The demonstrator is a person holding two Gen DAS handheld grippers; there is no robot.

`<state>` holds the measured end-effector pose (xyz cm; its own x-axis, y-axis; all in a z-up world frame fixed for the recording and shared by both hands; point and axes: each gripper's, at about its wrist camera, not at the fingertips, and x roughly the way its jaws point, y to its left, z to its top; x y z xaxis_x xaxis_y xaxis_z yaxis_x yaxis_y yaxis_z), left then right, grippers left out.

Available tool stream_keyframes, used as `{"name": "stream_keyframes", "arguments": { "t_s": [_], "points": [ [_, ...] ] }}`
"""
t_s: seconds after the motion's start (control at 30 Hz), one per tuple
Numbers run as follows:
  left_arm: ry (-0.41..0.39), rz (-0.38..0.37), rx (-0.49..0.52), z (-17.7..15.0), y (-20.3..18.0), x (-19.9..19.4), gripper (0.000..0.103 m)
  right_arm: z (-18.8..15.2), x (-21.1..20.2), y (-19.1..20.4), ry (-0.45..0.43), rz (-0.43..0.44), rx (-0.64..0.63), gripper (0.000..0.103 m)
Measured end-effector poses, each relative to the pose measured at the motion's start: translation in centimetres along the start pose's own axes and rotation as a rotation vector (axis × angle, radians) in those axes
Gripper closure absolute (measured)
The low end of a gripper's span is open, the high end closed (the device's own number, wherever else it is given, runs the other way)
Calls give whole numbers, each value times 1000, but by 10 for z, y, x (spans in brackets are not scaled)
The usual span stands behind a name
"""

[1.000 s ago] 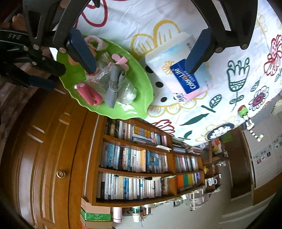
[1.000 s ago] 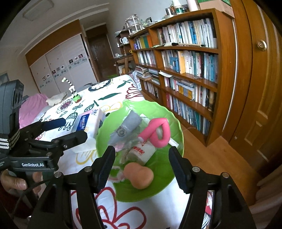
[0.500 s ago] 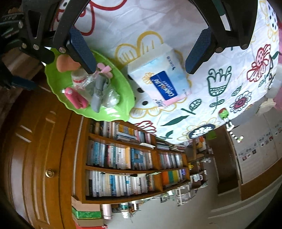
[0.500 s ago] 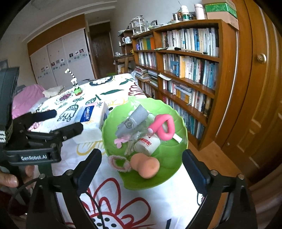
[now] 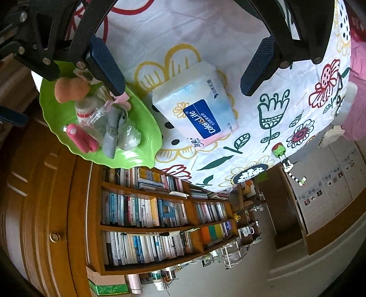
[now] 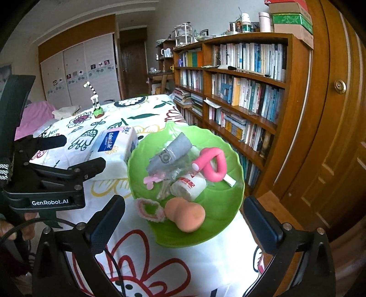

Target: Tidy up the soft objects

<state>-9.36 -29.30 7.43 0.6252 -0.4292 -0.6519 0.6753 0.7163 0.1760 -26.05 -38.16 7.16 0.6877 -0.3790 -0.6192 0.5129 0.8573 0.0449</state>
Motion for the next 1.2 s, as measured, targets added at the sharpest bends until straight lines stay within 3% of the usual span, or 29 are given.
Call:
{"name": "stream_keyframes", "arguments": {
  "t_s": [0.43, 1.2],
  "points": [
    [27, 30, 37, -1, -9, 12, 0, -3, 9, -3, 26, -10, -9, 0],
    [32, 5, 73, 4, -21, 17, 0, -5, 12, -3, 36, -13, -32, 0]
  ]
}}
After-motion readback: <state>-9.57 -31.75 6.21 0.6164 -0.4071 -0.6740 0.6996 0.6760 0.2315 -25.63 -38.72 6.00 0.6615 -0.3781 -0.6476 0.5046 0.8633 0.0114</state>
